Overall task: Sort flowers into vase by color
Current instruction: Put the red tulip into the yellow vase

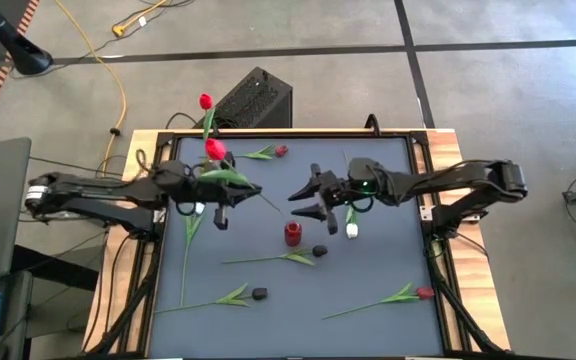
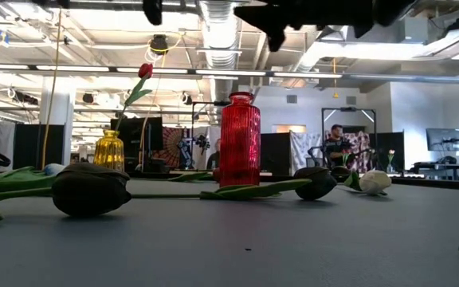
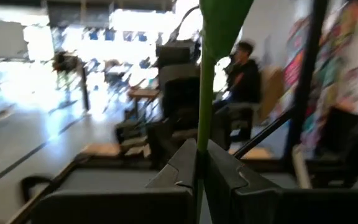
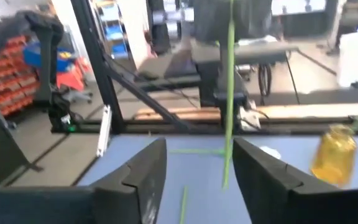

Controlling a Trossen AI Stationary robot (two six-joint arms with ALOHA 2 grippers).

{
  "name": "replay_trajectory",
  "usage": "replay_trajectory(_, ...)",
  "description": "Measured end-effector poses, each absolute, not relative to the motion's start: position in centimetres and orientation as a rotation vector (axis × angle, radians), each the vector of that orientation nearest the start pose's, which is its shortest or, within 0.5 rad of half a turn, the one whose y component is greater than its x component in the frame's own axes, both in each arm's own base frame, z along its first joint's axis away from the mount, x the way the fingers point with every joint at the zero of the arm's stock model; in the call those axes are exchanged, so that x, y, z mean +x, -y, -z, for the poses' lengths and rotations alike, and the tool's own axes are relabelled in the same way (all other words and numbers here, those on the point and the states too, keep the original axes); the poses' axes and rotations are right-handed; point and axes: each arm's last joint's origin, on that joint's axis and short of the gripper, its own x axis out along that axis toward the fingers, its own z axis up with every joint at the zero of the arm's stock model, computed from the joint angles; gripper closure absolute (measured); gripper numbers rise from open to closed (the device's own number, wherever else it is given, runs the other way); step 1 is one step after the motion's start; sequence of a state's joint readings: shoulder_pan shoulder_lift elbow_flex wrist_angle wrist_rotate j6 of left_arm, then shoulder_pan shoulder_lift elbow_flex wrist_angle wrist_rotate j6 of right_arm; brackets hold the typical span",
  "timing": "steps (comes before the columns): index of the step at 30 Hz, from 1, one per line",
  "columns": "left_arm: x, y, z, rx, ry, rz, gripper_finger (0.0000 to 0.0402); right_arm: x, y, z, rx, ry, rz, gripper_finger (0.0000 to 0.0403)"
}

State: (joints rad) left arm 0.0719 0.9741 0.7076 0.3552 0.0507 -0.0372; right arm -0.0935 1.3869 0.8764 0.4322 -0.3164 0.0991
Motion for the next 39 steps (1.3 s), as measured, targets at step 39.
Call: replay_trajectory(39, 12.0, -5.1, -31.8, -0.101, -0.353, -0.894, 0.0401, 30.2, 0.9, -25.3, -0.042, -0.432, -0.278, 0.0185)
